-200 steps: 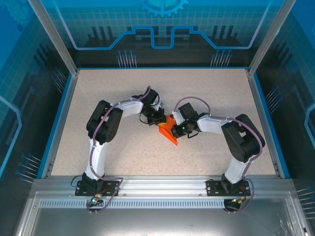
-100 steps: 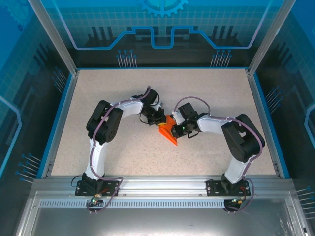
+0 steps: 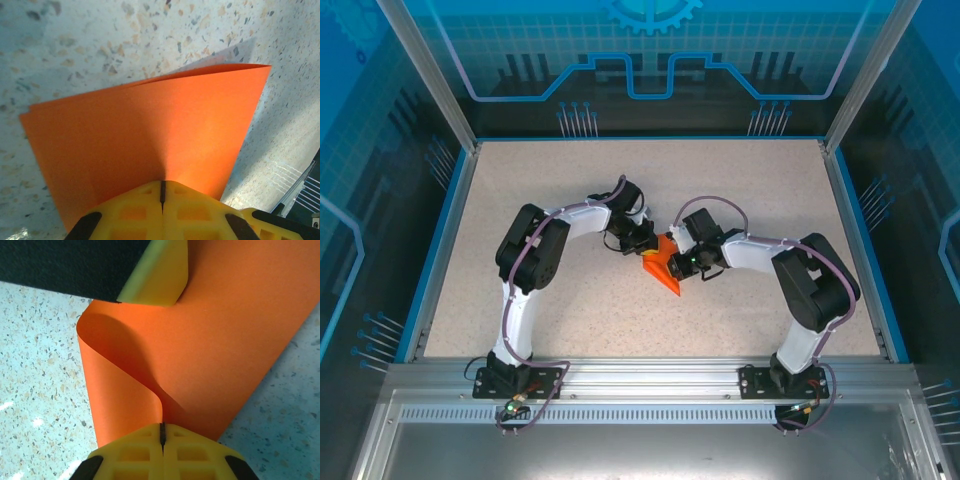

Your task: Fold a paper plane with a square sheet of paper (fold left side to right side)

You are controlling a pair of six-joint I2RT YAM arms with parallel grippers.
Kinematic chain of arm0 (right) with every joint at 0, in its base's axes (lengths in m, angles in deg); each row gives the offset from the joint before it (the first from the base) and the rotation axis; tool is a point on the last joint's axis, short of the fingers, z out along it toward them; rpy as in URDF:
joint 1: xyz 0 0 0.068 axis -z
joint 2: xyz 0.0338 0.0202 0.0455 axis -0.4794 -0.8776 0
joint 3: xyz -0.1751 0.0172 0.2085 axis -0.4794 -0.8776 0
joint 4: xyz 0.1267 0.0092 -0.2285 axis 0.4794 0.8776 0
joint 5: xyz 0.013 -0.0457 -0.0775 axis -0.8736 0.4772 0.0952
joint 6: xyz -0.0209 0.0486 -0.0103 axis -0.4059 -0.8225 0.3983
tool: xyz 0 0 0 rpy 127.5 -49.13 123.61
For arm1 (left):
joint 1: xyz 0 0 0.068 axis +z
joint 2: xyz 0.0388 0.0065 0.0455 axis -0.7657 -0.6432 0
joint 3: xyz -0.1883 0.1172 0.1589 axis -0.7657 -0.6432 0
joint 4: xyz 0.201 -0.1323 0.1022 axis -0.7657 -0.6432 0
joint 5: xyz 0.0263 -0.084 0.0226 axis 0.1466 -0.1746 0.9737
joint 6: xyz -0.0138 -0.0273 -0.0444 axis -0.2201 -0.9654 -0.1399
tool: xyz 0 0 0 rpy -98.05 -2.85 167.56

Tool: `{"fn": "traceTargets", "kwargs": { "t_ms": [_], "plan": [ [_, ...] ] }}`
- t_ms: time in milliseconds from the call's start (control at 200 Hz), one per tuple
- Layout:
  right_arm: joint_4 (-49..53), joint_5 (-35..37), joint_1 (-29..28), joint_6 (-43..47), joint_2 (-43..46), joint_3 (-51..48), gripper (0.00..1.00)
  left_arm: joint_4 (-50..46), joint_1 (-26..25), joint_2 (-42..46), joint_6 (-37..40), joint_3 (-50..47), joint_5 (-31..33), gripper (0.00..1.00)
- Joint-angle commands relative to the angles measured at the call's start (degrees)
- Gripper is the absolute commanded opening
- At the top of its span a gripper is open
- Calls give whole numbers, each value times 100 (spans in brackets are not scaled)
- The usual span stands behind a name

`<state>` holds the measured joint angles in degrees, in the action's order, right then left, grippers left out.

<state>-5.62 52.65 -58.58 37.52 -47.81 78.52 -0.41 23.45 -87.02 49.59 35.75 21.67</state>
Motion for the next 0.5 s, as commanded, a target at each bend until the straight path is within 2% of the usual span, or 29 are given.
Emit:
{"fn": "traceTargets", "kwargs": {
  "t_ms": [0,495],
  "plan": [
    [178,-37,86,-35,81,126,4,-334,-81,-262,118,-138,211,5],
    [265,66,85,-81,-134,254,4,-353,-75,-262,127,-133,217,5]
  ]
}}
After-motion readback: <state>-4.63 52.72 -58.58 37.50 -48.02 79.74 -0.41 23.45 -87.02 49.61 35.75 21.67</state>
